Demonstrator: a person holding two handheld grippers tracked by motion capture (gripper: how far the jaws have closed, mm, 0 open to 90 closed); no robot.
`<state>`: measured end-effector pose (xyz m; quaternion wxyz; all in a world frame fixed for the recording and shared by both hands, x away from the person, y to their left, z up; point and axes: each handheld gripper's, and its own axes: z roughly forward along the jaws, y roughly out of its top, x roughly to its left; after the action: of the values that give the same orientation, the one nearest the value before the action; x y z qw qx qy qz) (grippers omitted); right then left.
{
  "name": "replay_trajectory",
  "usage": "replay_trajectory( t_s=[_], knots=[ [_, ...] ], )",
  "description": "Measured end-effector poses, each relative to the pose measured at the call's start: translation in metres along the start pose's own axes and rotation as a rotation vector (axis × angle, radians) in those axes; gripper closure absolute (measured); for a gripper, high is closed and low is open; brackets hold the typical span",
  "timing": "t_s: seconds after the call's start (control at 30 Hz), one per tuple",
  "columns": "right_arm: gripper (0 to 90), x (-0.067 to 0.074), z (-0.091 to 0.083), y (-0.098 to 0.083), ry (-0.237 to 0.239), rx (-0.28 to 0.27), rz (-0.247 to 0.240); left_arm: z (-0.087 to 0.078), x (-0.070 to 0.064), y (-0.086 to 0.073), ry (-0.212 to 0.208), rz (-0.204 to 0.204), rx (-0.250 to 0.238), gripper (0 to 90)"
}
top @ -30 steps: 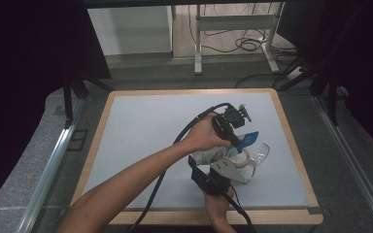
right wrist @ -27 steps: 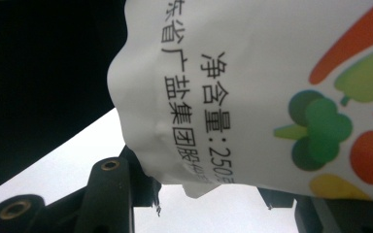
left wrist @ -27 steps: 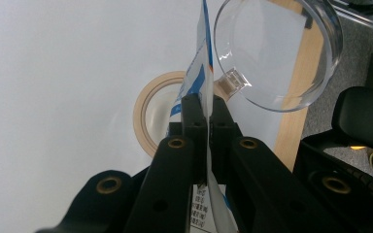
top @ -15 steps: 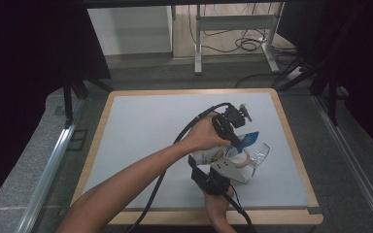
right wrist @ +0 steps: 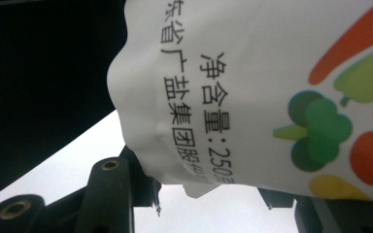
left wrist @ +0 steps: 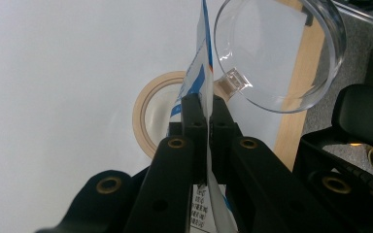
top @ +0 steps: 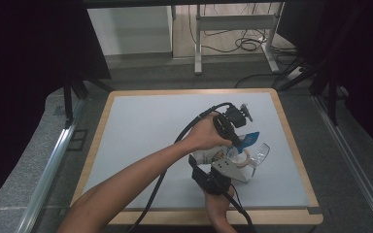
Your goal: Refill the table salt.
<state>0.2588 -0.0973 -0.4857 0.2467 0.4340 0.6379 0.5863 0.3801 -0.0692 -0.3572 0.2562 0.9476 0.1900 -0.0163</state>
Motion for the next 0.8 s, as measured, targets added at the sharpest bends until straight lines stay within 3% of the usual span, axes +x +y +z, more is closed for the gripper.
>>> replay_trajectory(
  t_s=[0.47,0.8],
  knots=[
    [51.1,-0.0006,0.0017,0.0003,0.005,0.007,0.027,0.0015,0.0007,0.0000,0.001,-0.003,0.006,89.9],
    [51.1,-0.0010,0.0012,0.0005,0.001,0.008,0.017,0.0016,0.0000,0.0009,-0.001,0.003,0.009,89.8]
  ],
)
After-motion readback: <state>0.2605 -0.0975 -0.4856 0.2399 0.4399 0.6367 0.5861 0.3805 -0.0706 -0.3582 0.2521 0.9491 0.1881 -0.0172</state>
